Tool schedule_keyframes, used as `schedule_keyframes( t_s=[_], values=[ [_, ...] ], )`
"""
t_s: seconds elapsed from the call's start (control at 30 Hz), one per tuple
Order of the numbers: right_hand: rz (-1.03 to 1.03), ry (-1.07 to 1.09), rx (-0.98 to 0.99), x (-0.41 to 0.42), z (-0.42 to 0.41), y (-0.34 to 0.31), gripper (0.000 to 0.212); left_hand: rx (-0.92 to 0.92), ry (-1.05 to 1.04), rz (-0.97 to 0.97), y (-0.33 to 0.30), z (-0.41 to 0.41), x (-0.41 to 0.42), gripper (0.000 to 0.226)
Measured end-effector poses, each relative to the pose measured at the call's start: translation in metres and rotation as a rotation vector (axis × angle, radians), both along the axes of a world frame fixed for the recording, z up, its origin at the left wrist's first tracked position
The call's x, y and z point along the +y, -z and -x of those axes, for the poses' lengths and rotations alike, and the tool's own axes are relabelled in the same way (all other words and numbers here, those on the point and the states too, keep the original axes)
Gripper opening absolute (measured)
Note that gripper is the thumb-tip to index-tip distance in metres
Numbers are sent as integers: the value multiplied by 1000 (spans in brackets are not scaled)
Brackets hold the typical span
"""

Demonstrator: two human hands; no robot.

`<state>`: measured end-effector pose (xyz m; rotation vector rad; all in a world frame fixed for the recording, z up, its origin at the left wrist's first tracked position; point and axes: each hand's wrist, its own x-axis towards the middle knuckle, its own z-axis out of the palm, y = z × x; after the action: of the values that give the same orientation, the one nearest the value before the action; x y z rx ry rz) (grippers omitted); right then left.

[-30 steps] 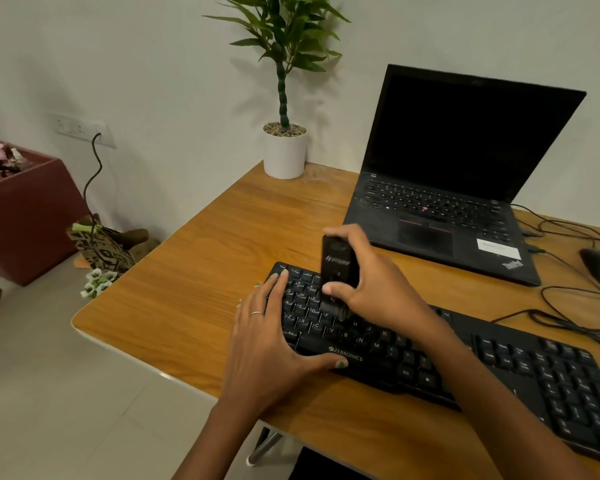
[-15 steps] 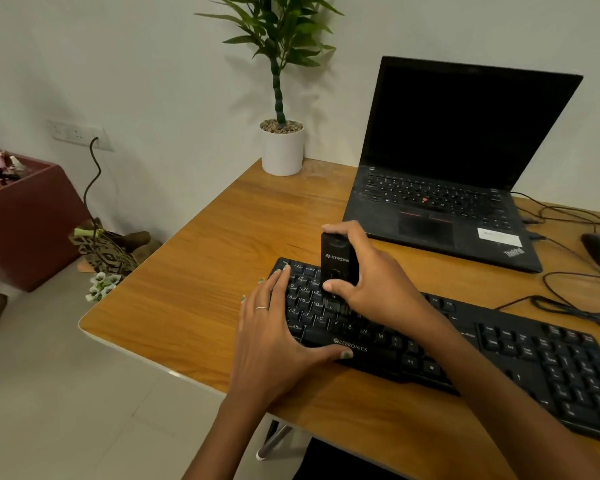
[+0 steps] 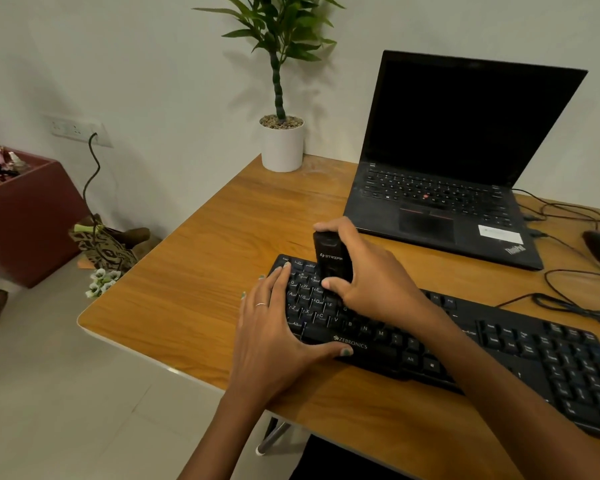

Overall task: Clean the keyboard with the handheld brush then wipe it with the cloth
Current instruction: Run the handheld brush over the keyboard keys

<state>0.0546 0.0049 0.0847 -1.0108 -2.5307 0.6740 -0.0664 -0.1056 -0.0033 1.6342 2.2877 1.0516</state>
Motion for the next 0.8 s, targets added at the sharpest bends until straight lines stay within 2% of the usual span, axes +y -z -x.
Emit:
schedule_keyframes(
  t_s=[0.13,0.3,0.43,0.57,0.67,0.8],
  values=[
    [54,78,43,11,-4,-5,71,10,5,-2,1,0,0,132],
    [83,-24,8,-2,-1,-3,69,-10,6,5,0,0,0,131],
    [78,99,50,6,-2,-2,69,1,4,7,0,0,0,132],
    [55,-17,-24,-5,2,-4,68,-9,0,2,-1,0,-1,132],
    [51,121,18,5,-1,-4,69,-12,7,9,-1,-1,0,133],
    [36,-22,-21,-9,0,-3,70,-16,-1,0,0,-1,-1,132]
  ],
)
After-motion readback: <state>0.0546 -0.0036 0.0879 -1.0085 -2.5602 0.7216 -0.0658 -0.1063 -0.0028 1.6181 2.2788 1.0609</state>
